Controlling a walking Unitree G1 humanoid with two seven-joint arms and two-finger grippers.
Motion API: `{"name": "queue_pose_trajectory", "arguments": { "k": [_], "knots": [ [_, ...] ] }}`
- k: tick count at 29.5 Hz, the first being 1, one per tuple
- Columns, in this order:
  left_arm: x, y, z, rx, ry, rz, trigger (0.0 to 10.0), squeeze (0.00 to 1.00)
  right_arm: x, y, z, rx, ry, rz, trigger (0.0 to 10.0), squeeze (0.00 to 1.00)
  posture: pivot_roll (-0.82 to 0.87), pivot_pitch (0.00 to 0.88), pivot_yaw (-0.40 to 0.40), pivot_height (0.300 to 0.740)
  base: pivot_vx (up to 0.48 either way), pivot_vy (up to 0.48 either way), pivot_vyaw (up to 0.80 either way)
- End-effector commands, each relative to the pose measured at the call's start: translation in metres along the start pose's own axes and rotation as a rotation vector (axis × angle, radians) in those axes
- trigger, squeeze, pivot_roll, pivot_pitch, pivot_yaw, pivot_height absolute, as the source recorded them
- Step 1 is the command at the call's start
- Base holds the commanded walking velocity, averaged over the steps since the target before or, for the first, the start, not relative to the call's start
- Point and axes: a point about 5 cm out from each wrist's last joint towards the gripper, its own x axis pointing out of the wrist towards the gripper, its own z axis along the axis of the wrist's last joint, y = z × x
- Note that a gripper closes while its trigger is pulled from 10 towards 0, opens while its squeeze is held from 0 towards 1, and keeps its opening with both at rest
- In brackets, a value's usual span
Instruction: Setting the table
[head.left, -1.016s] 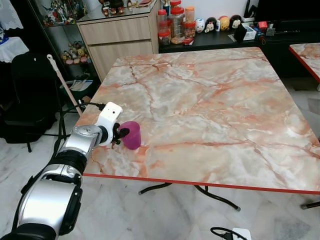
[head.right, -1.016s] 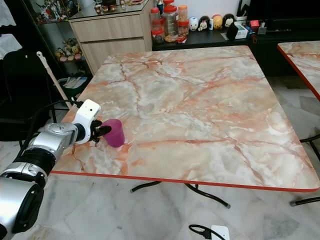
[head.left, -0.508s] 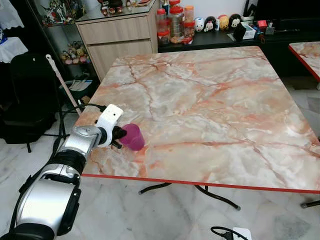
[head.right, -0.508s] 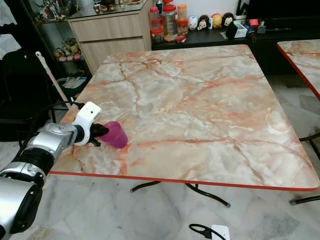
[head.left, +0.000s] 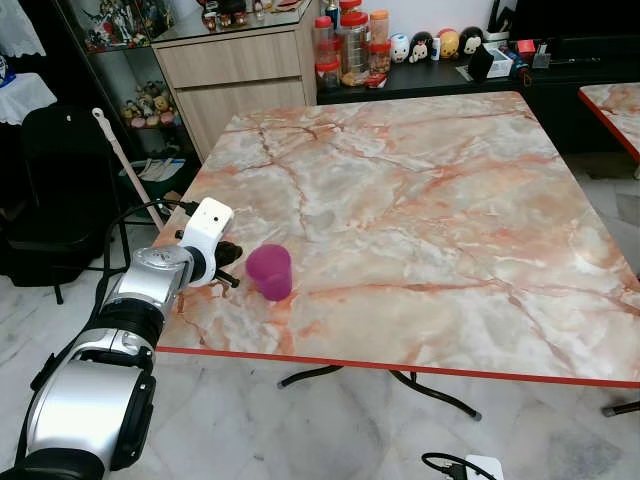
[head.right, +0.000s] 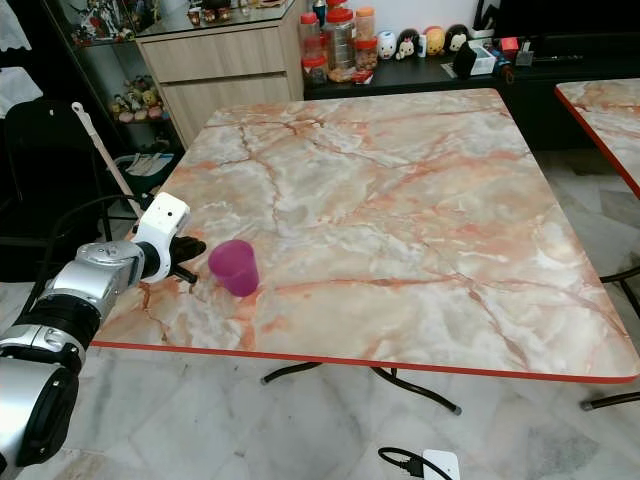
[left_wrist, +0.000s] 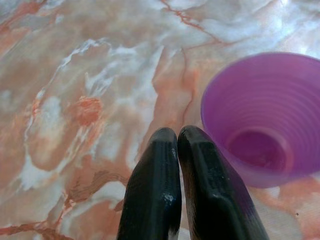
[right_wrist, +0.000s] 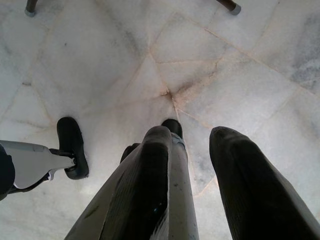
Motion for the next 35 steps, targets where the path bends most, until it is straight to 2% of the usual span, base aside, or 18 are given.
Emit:
{"name": "queue_pose_trajectory", "arguments": {
  "k": [1,3,4,5,6,10,14,19,23,25,26,29,30,35],
  "knots": [
    [-0.002,0.002,-0.003,0.0,0.003,0.005,10.0,0.0,-0.002,0.008,-0.012,0.011,0.05,0.02,10.0,0.0,0.02,0.0,0.138,0.74,0.0,0.0,0.0],
    [-0.002,0.002,0.001,0.017,-0.016,0.013,10.0,0.0,-0.002,0.008,-0.012,0.011,0.05,0.019,10.0,0.0,0.02,0.0,0.139,0.74,0.0,0.0,0.0],
    [-0.002,0.003,0.002,0.018,-0.019,0.018,10.0,0.7,-0.002,0.008,-0.012,0.012,0.05,0.019,10.0,0.0,0.02,0.0,0.139,0.74,0.0,0.0,0.0],
    [-0.002,0.003,0.002,0.018,-0.019,0.018,10.0,0.7,-0.002,0.008,-0.012,0.012,0.05,0.019,10.0,0.0,0.02,0.0,0.139,0.74,0.0,0.0,0.0],
    [-0.003,0.005,0.004,0.017,-0.031,0.043,10.0,1.0,-0.001,0.008,-0.012,0.013,0.05,0.019,10.0,0.0,0.02,0.0,0.14,0.74,0.0,0.0,0.0],
    [-0.005,0.013,0.011,-0.002,-0.071,0.102,10.0,1.0,-0.001,0.008,-0.012,0.016,0.05,0.018,10.0,0.0,0.02,0.0,0.14,0.74,0.0,0.0,0.0],
    [-0.007,0.014,0.015,-0.006,-0.085,0.107,10.0,1.0,-0.001,0.008,-0.012,0.015,0.05,0.018,10.0,0.0,0.02,0.0,0.14,0.74,0.0,0.0,0.0],
    [-0.006,0.009,0.013,0.006,-0.089,0.056,10.0,1.0,-0.002,0.009,-0.012,0.022,0.05,0.018,10.0,0.0,0.02,0.0,0.147,0.74,0.0,0.0,0.0],
    [-0.004,0.008,0.008,0.006,-0.072,0.084,10.0,1.0,-0.002,0.012,-0.012,0.042,0.049,0.021,10.0,0.0,0.06,0.0,0.141,0.74,0.0,0.0,0.0],
    [-0.002,0.004,0.011,-0.011,-0.09,0.087,10.0,1.0,-0.001,0.012,-0.011,0.025,0.048,0.027,10.0,0.0,0.08,0.0,0.118,0.74,0.0,0.0,0.0],
    [-0.001,0.001,0.01,0.0,-0.089,0.086,10.0,0.0,-0.001,0.012,-0.011,0.017,0.048,0.029,10.0,0.0,0.08,0.0,0.109,0.74,0.0,0.0,0.0],
    [0.0,-0.002,0.008,0.008,-0.087,0.087,10.0,0.0,-0.001,0.011,-0.011,0.006,0.048,0.029,10.0,0.0,0.09,0.0,0.105,0.74,0.0,0.0,0.0],
    [0.0,-0.002,0.008,-0.001,-0.091,0.088,10.0,1.0,-0.001,0.011,-0.011,0.002,0.047,0.028,10.0,0.0,0.09,0.0,0.101,0.74,0.0,0.0,0.0],
    [-0.001,0.0,0.008,0.002,-0.094,0.097,10.0,1.0,-0.001,0.011,-0.01,0.001,0.047,0.026,10.0,0.0,0.09,0.0,0.101,0.74,0.0,0.0,0.0]
  ]
}}
